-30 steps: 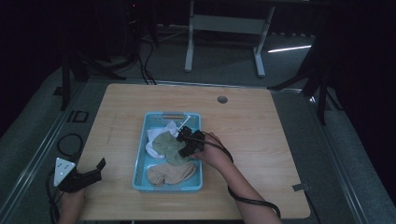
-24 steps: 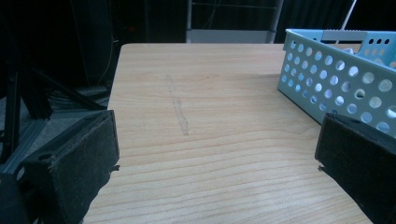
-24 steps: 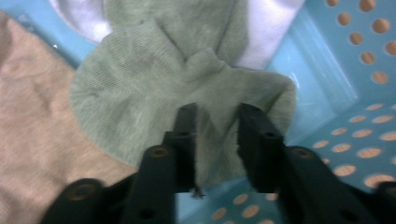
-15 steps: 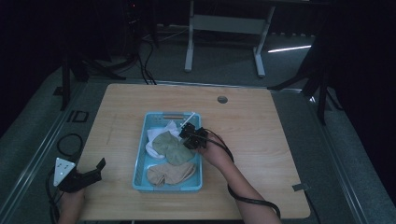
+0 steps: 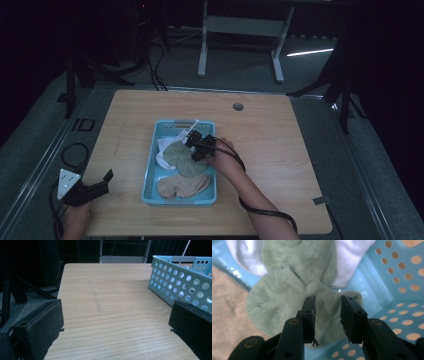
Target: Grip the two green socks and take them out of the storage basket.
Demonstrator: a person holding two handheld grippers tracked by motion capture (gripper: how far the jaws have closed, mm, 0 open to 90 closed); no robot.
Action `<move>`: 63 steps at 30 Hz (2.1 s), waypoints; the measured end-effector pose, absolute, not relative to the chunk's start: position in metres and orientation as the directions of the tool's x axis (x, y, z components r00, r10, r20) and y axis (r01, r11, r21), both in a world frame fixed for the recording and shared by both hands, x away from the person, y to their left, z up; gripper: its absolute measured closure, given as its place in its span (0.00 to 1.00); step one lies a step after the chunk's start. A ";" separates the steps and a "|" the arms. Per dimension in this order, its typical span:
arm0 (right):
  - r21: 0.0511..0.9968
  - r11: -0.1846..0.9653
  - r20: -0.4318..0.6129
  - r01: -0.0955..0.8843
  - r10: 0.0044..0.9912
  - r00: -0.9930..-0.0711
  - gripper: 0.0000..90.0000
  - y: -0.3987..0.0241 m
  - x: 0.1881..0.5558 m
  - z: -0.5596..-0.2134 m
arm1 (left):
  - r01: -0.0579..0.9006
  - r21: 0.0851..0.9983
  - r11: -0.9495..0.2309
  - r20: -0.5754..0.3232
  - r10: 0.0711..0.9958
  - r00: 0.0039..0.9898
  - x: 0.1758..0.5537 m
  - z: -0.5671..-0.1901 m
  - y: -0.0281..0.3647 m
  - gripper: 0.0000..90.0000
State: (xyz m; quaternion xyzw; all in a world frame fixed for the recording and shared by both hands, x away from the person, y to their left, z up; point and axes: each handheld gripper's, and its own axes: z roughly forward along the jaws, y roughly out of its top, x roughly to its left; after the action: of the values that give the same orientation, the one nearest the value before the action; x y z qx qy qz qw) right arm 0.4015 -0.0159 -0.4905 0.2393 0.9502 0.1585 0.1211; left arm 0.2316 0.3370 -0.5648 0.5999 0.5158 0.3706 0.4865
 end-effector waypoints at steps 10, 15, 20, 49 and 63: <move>0.383 0.808 -0.112 0.449 0.523 -0.845 1.00 -0.025 0.405 -0.487 | 0.260 0.965 0.003 -0.056 0.980 0.193 0.232 -0.565 0.337 0.00; 0.434 0.783 -0.103 0.446 0.535 -0.839 1.00 -0.032 0.402 -0.473 | 0.262 0.965 0.002 -0.054 0.980 0.192 0.232 -0.565 0.337 0.00; 0.468 0.779 -0.115 0.418 0.523 -0.845 1.00 -0.035 0.395 -0.459 | 0.262 0.965 0.003 -0.054 0.980 0.190 0.232 -0.565 0.337 0.00; 0.702 0.616 -0.144 0.359 0.616 -0.775 1.00 -0.102 0.375 -0.365 | 0.264 0.964 -0.003 -0.049 0.981 0.189 0.232 -0.565 0.337 0.00; 0.696 0.530 -0.109 0.485 0.746 -0.657 1.00 -0.177 0.397 -0.385 | 0.262 0.965 -0.005 -0.046 0.981 0.190 0.231 -0.565 0.336 0.00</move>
State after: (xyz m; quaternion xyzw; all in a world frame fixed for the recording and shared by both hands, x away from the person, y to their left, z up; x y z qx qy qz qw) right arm 0.3967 -0.1773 -0.3851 0.3615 0.8510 0.3233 0.2015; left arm 0.2313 0.3363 -0.5646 0.6027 0.5153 0.3732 0.4816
